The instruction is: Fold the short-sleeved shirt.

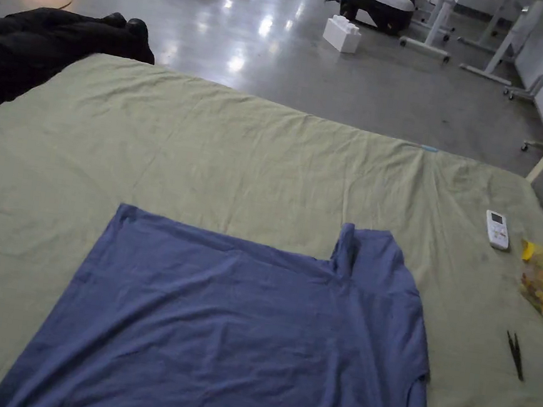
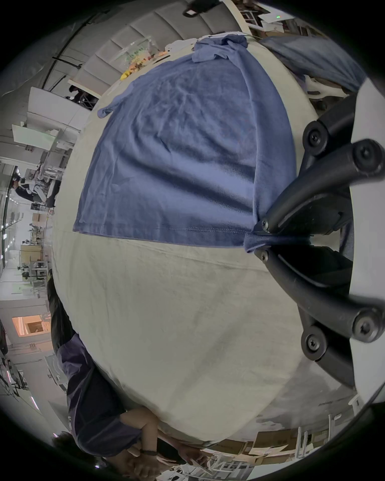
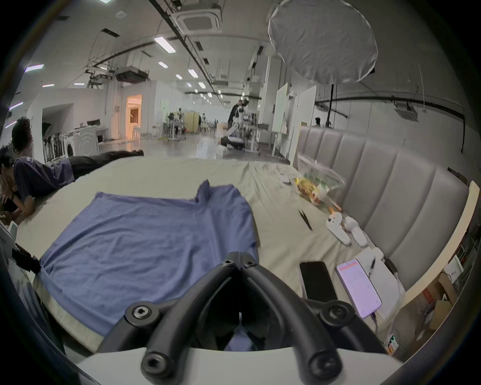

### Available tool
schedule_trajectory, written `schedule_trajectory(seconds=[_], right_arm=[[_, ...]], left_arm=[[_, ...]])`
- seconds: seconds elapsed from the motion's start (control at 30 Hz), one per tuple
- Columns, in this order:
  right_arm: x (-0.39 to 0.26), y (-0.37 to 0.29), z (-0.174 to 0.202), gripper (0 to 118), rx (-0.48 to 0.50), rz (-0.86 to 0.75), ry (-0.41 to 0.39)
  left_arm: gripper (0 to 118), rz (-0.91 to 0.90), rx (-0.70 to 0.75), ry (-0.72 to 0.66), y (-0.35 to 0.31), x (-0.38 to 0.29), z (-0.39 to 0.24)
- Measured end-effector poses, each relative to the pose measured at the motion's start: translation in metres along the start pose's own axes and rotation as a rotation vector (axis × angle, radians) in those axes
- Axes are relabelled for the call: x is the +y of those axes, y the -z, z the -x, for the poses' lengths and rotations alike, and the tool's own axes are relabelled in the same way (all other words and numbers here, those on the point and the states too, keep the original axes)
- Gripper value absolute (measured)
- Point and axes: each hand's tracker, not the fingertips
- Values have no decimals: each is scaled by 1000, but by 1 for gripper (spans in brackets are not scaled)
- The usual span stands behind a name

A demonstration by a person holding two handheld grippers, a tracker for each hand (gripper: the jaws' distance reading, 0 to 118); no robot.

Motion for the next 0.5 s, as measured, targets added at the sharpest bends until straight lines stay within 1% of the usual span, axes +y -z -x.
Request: schedule_trajectory(seconds=[0.03, 0.07, 0.13, 0.17, 0.23, 0.27, 0.33, 0.37, 0.4, 0.43, 0.5], right_arm=[[-5, -1, -6, 1, 17, 63, 24], [-7, -3, -13, 1, -4, 85, 19], [-19, -7, -22, 2, 2, 156, 36], [-23, -7, -25, 5, 7, 191, 34], [-36, -9, -28, 26, 16, 236, 47], [-40, -9, -27, 40, 37, 257, 42], [-50, -8, -21, 50, 62, 283, 30], [-52, -7, -18, 59, 74, 288, 23], [-56, -4, -14, 65, 89, 297, 20], [-59, 0, -10, 68, 98, 312, 11], [-66, 11, -4, 69, 90, 331, 0]], left_arm=[[6, -6, -4, -8, -2, 1, 2], [6, -6, -7, -11, -3, 1, 4], [6, -13, -11, -17, -5, -2, 7], [6, -12, -14, -18, -8, 0, 4], [6, -13, -13, -14, -10, 0, 2], [6, -12, -12, -12, -10, -1, 1], [6, -11, -4, -3, -12, 1, -4], [6, -10, -1, 1, -12, 1, -5], [6, -8, 1, 4, -12, 0, -5], [6, -9, 2, 4, -13, 1, -6], [6, -7, -6, -1, -13, 1, -7]])
